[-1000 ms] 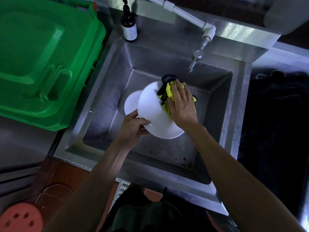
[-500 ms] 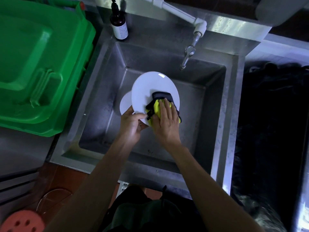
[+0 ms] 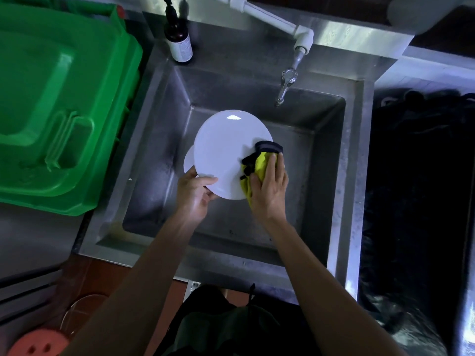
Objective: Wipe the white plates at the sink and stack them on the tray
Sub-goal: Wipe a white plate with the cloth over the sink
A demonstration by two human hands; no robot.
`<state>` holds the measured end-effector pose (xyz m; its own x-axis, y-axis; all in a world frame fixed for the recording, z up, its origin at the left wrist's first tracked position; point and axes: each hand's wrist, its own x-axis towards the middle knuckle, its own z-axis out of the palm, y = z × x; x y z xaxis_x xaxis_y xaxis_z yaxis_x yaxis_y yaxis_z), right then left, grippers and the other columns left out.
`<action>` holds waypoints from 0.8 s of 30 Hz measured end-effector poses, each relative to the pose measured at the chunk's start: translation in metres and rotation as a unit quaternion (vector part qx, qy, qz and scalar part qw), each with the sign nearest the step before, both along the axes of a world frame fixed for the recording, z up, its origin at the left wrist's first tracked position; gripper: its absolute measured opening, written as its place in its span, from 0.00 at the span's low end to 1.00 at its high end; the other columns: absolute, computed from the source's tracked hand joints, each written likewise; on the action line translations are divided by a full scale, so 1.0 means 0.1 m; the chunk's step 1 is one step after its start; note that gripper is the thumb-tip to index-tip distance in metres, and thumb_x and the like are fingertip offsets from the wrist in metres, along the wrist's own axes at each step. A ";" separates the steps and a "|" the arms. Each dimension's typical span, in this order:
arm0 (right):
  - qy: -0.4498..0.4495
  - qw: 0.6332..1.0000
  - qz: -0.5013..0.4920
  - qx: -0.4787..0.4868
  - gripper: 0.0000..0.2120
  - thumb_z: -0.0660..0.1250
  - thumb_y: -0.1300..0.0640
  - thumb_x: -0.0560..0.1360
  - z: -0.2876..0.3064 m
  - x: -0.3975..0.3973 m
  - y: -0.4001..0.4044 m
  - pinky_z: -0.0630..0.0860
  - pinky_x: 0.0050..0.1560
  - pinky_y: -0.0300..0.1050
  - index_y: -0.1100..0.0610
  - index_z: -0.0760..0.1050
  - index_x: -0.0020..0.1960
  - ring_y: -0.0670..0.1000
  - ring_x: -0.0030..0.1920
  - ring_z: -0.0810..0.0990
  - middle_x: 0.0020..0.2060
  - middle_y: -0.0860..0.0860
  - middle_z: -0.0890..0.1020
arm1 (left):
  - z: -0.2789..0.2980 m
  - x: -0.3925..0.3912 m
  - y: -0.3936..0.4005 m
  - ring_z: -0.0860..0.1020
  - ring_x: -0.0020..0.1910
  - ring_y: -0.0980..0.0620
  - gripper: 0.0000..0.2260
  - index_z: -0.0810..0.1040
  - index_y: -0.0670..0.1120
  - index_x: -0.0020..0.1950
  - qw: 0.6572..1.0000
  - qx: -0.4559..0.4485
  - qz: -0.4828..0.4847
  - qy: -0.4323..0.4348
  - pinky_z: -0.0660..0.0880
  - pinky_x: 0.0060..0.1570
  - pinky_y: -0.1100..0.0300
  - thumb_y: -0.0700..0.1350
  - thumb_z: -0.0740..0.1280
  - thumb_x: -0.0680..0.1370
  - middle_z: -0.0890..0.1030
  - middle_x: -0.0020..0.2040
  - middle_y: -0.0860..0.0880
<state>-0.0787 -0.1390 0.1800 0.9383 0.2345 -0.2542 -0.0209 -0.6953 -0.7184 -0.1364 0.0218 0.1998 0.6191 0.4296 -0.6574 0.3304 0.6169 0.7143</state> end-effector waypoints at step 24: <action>0.016 0.994 0.056 0.088 0.27 0.75 0.58 0.72 0.16 0.79 -0.28 0.68 0.58 0.41 0.46 0.70 0.67 0.47 0.58 0.74 0.58 0.44 0.77 | 0.19 0.23 0.58 0.84 0.53 0.45 0.18 0.87 0.60 0.43 0.926 0.184 -0.323 0.060 0.84 0.42 0.50 0.39 0.69 0.63 0.87 0.47 0.53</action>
